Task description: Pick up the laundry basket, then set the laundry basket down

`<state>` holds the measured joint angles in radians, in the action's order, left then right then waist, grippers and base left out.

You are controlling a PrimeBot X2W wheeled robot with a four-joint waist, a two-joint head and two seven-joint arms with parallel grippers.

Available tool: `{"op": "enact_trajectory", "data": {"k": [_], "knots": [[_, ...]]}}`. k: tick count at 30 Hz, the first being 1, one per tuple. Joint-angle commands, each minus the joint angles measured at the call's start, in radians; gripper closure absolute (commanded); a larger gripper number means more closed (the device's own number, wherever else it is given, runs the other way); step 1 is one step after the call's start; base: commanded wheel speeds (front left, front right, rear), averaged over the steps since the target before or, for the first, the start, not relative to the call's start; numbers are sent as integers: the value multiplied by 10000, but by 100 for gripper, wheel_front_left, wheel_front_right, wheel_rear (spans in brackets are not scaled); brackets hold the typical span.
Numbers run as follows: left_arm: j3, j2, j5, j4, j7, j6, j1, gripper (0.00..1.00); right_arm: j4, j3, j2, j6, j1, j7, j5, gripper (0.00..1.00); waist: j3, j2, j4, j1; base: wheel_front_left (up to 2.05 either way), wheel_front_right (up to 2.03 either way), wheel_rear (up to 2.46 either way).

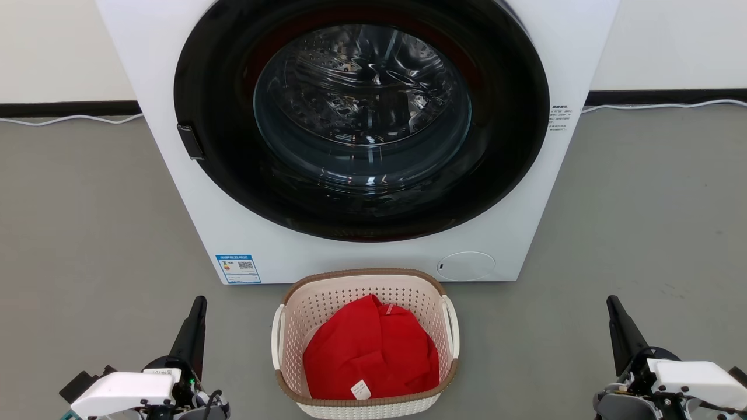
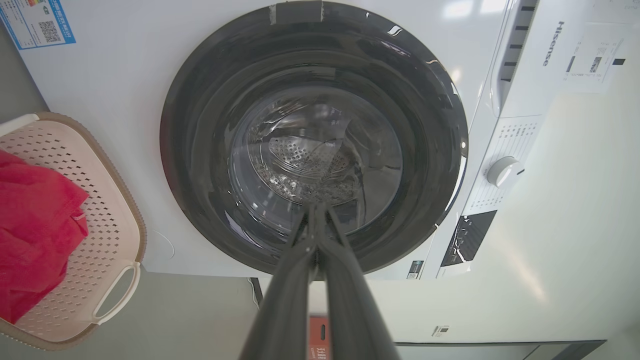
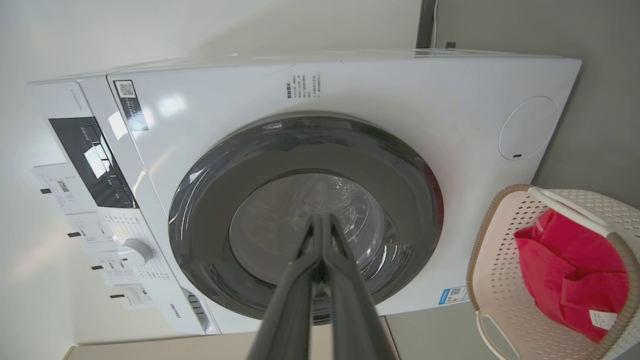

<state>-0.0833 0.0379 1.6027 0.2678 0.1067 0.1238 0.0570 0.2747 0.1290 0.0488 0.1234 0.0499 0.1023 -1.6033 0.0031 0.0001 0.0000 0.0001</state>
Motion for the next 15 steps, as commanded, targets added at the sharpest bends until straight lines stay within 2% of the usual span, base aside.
{"op": "enact_trajectory", "data": {"k": [1, 15], "knots": [[-305, 123, 59, -224, 65, 69, 511, 100, -301, -181, 42, 73, 577, 85, -77, 100, 0, -1, 0, 0, 0, 0, 0], [-305, 123, 59, -224, 65, 69, 511, 100, -300, -173, 37, 73, 578, 91, -71, 100, 0, -1, 0, 0, 0, 0, 0]]}}
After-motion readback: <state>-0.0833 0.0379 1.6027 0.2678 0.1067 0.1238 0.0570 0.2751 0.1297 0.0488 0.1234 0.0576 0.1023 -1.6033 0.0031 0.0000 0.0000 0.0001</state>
